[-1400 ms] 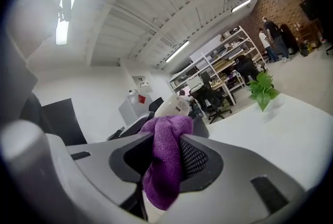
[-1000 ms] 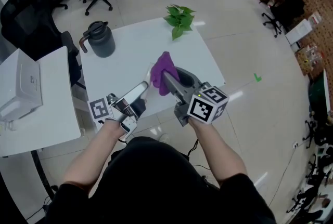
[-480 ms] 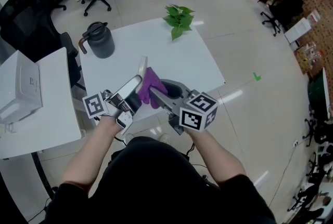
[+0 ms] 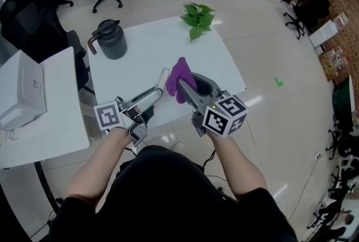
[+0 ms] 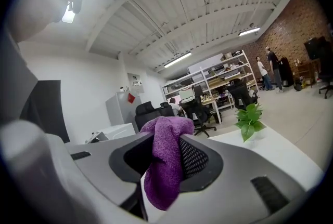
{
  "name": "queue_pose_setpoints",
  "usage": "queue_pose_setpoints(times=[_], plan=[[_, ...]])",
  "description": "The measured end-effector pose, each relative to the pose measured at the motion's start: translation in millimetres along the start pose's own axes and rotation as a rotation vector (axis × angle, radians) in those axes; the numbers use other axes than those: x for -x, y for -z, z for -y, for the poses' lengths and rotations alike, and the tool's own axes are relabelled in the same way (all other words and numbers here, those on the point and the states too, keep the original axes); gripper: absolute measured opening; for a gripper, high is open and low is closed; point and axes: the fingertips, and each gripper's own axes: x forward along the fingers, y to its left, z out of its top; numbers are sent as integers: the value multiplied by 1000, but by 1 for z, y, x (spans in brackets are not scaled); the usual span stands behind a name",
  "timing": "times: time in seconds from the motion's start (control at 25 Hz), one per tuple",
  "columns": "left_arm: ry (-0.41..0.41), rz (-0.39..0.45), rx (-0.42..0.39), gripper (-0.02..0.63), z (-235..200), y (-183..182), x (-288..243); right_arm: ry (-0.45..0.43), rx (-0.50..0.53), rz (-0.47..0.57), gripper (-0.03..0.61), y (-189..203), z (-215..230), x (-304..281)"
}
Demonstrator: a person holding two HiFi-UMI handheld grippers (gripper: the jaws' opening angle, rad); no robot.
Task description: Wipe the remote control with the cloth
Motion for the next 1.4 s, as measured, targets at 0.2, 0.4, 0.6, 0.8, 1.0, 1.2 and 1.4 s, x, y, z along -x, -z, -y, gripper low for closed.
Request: queue_pose_setpoints(times=[0.2,0.4,0.6,0.8,1.0,1.2,1.4], plan=[[-450,-53,-401,250,-65,-27,39,107,110,-71,141,22,6,0],[-868,-168,-667,250,-147,-40,89,180,235,-183,141,58,2,-8],[-1018,-241,-688,250,-211,-30,110,212,264,-288,143,96,0,-21],[-1127,-219,-592,250,-255,-19,116,211,247,-382,141,132,9,-27],[-1228,-226,-557,249,-281,-12,120,193,246,-449,143,158,22,-32],[-1273,-244,-557,252,-304,1,125,172,238,-499,143,177,41,-39],[-1272,-272,-558,275,-307,12,125,164,243,-543,143,194,60,-48]])
